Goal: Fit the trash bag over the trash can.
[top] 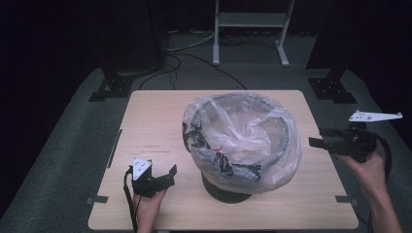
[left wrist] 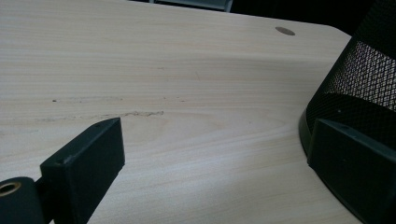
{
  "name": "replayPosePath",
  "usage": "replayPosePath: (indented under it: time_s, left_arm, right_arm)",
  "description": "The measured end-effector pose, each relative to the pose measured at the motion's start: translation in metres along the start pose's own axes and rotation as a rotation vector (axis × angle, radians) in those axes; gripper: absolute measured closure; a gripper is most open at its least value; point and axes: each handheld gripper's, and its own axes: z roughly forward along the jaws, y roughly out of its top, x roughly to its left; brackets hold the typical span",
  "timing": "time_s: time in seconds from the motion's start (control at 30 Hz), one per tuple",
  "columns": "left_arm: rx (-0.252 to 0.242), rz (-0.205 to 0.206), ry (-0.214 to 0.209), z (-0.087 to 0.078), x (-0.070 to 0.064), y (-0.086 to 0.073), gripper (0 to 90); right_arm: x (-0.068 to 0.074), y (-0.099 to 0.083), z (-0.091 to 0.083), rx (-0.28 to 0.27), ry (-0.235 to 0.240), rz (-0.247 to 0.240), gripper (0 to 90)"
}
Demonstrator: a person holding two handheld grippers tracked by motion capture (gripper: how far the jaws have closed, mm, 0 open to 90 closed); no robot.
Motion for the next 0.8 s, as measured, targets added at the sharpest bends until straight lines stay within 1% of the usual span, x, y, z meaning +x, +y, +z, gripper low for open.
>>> replayPosePath:
  time_s: [0.4,0.57,0.8]
  left_arm:
    - [0.001,0.002,0.003,-0.001,0.000,0.000,2.9]
    - [-0.001,-0.001,0.005,-0.002,0.001,0.000,2.9]
    - [-0.004,-0.001,0.006,-0.003,0.001,0.000,2.9]
  right_arm:
    - [-0.005,-0.020,0.006,0.011,0.014,0.028,25.8]
    - [-0.006,-0.025,0.007,0.015,0.016,0.038,25.7]
    - [-0.009,-0.034,0.006,0.002,0.022,0.058,25.7]
